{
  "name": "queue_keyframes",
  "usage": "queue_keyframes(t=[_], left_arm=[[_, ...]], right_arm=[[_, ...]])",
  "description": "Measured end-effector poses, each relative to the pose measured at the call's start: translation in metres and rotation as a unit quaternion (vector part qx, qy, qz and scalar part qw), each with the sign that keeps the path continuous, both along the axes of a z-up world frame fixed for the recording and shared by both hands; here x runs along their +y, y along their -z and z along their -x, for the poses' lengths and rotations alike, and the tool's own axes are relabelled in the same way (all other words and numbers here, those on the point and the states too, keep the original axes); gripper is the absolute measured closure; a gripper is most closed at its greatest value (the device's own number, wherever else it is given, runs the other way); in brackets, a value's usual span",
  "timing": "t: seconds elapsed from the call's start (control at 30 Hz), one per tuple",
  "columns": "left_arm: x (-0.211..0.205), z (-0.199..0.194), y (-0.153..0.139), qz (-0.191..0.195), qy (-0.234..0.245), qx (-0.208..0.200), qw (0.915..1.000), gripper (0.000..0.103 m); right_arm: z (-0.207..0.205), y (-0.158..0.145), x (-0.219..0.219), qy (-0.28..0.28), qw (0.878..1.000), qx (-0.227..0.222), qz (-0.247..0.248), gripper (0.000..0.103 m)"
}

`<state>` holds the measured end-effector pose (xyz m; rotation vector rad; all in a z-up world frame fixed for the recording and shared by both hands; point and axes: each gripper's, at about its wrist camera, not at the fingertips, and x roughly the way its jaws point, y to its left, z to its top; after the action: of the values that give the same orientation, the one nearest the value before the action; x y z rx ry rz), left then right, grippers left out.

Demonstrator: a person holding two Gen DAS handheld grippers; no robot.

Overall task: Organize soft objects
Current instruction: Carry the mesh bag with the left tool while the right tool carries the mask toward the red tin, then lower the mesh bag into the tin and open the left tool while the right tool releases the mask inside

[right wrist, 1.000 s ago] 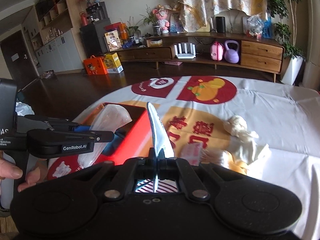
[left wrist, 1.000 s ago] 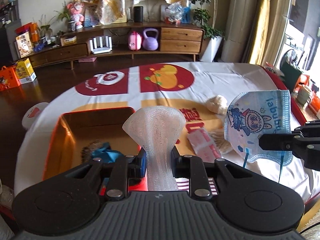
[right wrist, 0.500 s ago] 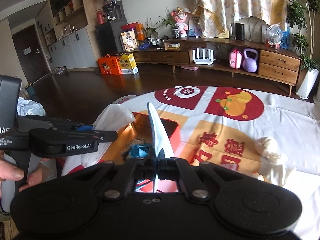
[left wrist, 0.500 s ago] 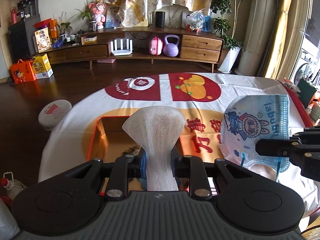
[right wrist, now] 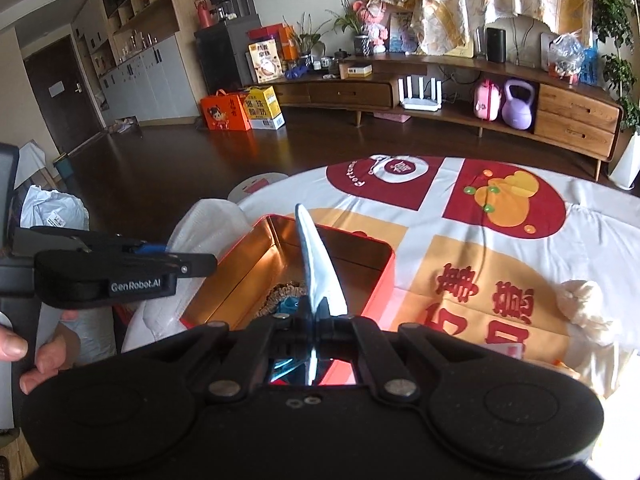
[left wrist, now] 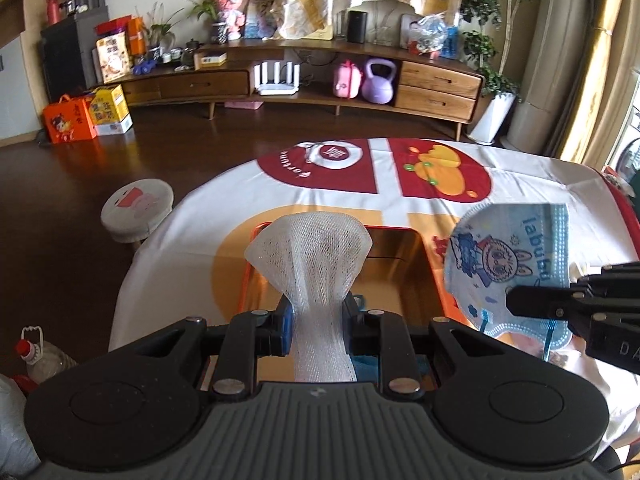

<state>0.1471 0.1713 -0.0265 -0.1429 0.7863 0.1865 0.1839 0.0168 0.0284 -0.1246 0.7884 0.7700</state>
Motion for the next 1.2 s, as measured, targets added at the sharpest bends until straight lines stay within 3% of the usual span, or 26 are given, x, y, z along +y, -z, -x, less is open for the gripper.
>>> queue_keyframes(t=[0.7, 1.0, 1.2], left_arm=[[0.024, -0.047, 0.062, 0.011, -0.009, 0.049, 0.9987, 0.080], [0.024, -0.062, 0.076, 0.010, -0.005, 0.063, 0.9980, 0.080], [0.025, -0.068, 0.086, 0.015, -0.002, 0.072, 0.9973, 0.080]], right_arm=[[-0.051, 0.060, 0.052, 0.013, 0.998, 0.042, 0.041, 0.102], [-0.058, 0.074, 0.062, 0.012, 0.998, 0.044, 0.054, 0.102], [-0.058, 0.079, 0.064, 0.013, 0.997, 0.045, 0.058, 0.096]])
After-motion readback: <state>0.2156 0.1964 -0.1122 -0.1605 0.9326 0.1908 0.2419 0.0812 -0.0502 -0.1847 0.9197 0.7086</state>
